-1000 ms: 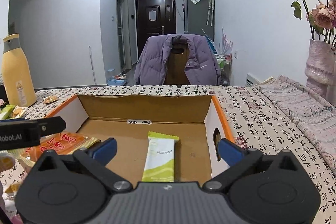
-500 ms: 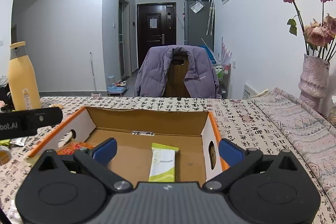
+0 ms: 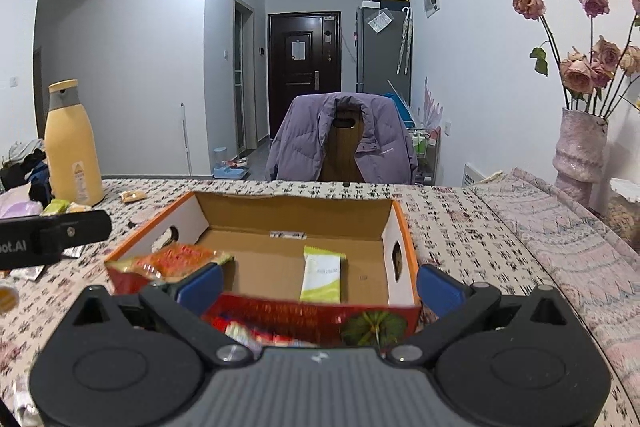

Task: Organize snacks
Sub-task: 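Move both tools back over the snack pile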

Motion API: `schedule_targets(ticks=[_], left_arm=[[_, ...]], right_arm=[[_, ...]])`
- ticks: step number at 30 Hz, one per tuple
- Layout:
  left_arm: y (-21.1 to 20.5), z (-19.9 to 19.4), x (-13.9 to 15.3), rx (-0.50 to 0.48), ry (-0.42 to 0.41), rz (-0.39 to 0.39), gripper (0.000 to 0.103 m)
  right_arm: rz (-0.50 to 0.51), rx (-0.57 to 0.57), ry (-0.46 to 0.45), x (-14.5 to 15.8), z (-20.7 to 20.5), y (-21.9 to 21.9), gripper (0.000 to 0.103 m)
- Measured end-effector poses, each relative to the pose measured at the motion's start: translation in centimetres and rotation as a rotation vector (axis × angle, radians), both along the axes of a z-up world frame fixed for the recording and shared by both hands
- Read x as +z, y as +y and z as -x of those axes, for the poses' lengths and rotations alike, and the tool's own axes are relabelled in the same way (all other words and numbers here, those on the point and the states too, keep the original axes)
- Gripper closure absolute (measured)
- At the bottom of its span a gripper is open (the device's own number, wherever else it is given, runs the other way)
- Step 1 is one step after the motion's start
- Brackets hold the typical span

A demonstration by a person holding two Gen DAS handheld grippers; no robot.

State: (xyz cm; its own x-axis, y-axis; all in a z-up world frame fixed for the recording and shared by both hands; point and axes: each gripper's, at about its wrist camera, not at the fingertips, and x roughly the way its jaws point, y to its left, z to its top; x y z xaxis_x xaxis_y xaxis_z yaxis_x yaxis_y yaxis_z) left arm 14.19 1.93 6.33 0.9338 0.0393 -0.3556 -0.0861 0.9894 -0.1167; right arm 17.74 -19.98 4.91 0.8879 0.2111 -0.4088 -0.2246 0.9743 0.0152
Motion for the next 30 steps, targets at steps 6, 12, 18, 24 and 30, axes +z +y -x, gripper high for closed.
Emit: schedule_targets(ticks=[6,12,18,24,30], left_arm=[[0.2,3.0,-1.6,-0.005,0.030,-0.009,0.000],[0.7,5.9,-3.3,-0.003,0.052,0.009,0.000],[0.8,7.8,-5.0,-0.025,0.077,0.001,0.000],[0.7,8.5,-6.3,-0.033,0.082,-0.019,0.000],[1.0,8.5,-7.7,-0.037,0.110,-0.016,0.000]], right_arm=[[0.002,0.007,0.015,-0.9,2.9,-0.8,0.000],[0.002,0.016,0.045,-2.3,5.4,-1.4,0.000],[-0.003,0.030,0.087,-4.3,7.1,-1.9,0.000],[-0.008,0.050,0.131,-6.0,8.1,-1.7,0.000],[0.009,0.069,0.175,-7.4,8.0,-0.3,0.000]])
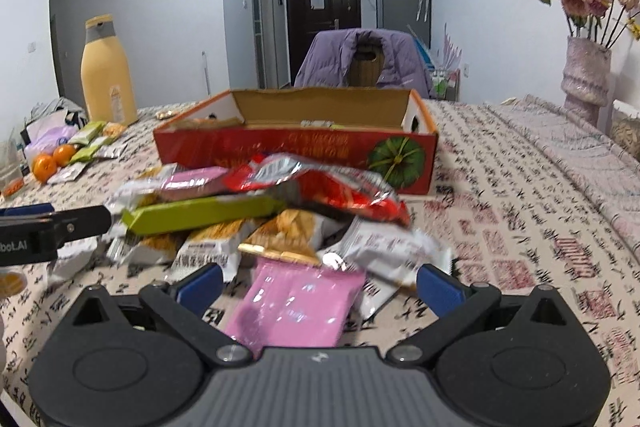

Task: Organize snacks
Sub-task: 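Move both tools back over the snack pile, then grasp the pink packet with the right tool while the left tool grasps a white candy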

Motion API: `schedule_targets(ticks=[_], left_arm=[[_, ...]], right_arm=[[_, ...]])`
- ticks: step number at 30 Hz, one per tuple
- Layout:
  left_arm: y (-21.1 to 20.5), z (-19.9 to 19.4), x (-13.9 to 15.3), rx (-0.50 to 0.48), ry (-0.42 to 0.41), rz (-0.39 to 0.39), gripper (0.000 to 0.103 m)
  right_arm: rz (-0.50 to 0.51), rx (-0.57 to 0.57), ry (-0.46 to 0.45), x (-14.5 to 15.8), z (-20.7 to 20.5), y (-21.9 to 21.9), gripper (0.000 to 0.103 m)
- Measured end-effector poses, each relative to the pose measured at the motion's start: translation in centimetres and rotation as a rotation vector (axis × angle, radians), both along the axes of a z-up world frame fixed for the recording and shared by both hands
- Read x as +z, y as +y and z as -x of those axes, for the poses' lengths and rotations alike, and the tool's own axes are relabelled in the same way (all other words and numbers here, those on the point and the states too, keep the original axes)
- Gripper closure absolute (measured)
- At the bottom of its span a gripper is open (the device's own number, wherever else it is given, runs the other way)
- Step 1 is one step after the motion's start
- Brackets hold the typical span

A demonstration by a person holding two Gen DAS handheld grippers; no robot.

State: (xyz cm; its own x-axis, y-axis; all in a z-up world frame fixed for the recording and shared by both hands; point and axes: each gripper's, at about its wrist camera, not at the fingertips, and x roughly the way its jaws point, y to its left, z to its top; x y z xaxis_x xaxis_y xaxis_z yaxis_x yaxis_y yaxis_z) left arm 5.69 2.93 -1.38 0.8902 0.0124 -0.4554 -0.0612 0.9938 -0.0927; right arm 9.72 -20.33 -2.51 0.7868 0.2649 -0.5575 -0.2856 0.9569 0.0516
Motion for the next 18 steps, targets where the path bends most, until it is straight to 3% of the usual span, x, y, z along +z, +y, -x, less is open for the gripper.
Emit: schedule_targets(ticks=[7,12,18], left_arm=[[0.5,0.1,-0.6,-0.001,0.013,0.006,0.000],[0.8,0.2,-0.8,-0.001,0.017,0.011,0.000],[1.1,0.6,-0.8,0.002,0.021,0.012,0.000]], right_arm=[[0.009,0.013,0.020,-0.7,-0.2,1.2,0.001],[0.023,0.013,0.035,-1.1,-0.5,2.0,0.014],[0.041,-0.026,0.074,-2.0,-1.0,1.9,0.020]])
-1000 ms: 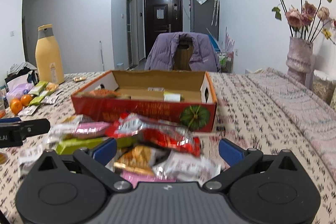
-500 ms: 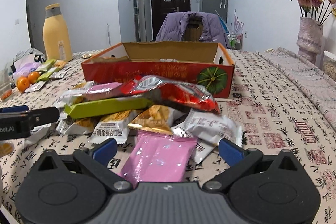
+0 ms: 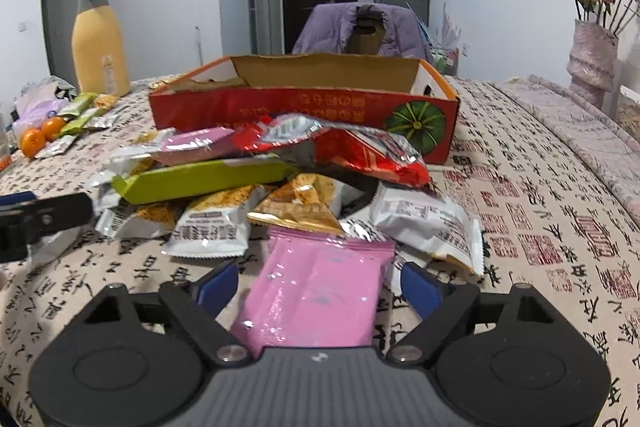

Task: Organize snacks
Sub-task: 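Grasp the pink packet with the right tool while the left tool grasps a white candy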

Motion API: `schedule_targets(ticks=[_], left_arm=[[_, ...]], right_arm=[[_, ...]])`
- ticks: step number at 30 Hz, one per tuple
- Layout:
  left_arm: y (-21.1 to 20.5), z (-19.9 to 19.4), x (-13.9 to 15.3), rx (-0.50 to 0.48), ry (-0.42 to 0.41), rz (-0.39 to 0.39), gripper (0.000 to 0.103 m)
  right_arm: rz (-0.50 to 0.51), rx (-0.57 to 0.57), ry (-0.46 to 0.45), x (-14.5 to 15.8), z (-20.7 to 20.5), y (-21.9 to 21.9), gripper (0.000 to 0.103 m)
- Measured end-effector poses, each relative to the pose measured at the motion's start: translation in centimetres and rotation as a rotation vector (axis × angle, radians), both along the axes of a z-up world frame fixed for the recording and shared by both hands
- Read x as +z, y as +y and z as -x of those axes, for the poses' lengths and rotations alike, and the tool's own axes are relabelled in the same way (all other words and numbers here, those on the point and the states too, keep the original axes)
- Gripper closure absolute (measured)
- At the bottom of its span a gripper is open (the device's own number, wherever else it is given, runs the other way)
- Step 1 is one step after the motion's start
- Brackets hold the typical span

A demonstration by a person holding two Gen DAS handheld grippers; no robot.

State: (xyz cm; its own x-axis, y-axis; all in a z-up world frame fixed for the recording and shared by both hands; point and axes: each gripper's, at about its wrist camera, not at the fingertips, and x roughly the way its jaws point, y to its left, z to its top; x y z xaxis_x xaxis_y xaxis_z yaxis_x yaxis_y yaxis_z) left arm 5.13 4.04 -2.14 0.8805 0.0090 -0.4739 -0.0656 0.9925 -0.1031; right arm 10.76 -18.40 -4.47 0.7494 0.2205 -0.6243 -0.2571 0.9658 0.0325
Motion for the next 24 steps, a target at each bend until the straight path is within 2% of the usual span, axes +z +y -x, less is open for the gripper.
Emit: schedule_targets(ticks=[2,3,5,11,20,24], left_arm=[[0.1,0.0,0.0,0.002,0.005,0.002,0.000],[0.2,0.0,-0.1,0.003,0.009,0.002,0.000],[0.2,-0.1,0.0,0.003,0.017,0.000,0.000],[0.9,-0.1,0.4,0.017,0.027,-0.026,0.000],[2.5,-1.7,-0.5,0.027,0.124,-0.128,0.000],[2.7,-2.6,-1.3,0.020,0.160,-0.123,0.001]], right_arm=[[0.005,0.007,0.001,-0.2,0.1,0.0,0.025],[0.001,0.018,0.000,-0.1,0.2,0.1,0.035],[-0.002,0.027,-0.002,0.1,0.3,0.1,0.043],[-0.034,0.022,-0.040,0.7,1.3,-0.9,0.043],[-0.091,-0.010,-0.107,1.9,2.1,-3.2,0.043],[-0.104,-0.023,-0.110,1.8,2.0,-3.9,0.043]])
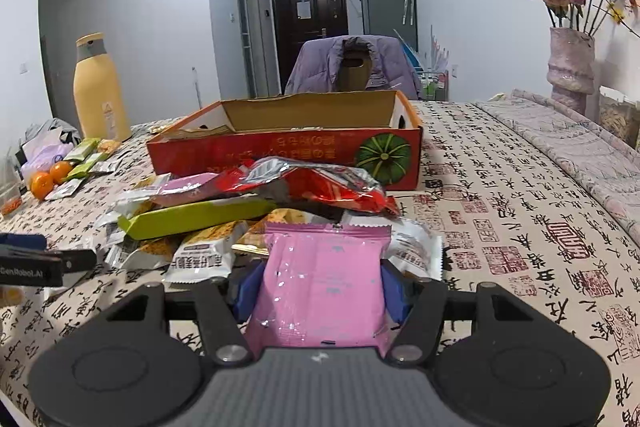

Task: Organize snacks
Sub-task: 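Grasp the pink packet with the right tool while the left tool grasps a white candy, then carry the pink packet and white candy into the box and release both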

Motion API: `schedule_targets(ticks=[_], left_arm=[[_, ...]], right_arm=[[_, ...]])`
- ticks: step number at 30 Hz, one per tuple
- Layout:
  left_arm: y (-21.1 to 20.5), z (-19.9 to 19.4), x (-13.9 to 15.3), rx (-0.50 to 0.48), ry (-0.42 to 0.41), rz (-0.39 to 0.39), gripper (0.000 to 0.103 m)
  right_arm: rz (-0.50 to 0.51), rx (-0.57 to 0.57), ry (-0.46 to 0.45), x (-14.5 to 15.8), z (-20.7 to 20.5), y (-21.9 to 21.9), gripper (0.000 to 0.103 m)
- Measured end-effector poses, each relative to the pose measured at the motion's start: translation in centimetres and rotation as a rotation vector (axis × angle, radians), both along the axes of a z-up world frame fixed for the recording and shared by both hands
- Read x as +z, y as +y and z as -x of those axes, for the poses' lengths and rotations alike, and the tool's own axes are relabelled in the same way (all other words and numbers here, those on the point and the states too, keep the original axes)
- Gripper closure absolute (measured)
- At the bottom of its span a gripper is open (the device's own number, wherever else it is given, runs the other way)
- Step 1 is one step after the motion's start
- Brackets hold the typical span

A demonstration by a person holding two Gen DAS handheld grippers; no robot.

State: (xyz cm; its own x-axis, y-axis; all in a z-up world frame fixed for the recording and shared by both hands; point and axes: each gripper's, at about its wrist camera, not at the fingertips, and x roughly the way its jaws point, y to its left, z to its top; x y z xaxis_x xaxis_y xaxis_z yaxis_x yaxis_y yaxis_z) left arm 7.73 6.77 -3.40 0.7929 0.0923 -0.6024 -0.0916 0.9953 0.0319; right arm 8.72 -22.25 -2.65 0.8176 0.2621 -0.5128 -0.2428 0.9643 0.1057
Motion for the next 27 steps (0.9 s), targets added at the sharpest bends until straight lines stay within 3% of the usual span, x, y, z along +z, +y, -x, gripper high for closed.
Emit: schedule_targets(ticks=[3,8,12,19,27], left_arm=[[-0.1,-0.5,-0.4,-0.001,0.026,-0.003,0.006],[0.2,-0.8,-0.7,-0.011,0.052,0.030,0.026],[0.3,-0.5,-0.4,-0.016,0.038,0.039,0.052],[0.1,0.6,-0.1,-0.012,0.014,0.055,0.055],[-0.6,2.3,2.6,-0.008,-0.086,0.048,0.055]], right_arm=[[-0.010,-0.005,-0.002,-0.1,-0.1,-0.4,0.043],[-0.020,-0.009,0.002,-0.2,-0.4,-0.6,0.043],[-0.021,-0.009,0.006,-0.4,-0.5,-0.6,0.043],[-0.022,-0.009,0.000,-0.2,-0.2,-0.7,0.043],[-0.034,-0.008,-0.028,0.5,0.3,-0.9,0.043]])
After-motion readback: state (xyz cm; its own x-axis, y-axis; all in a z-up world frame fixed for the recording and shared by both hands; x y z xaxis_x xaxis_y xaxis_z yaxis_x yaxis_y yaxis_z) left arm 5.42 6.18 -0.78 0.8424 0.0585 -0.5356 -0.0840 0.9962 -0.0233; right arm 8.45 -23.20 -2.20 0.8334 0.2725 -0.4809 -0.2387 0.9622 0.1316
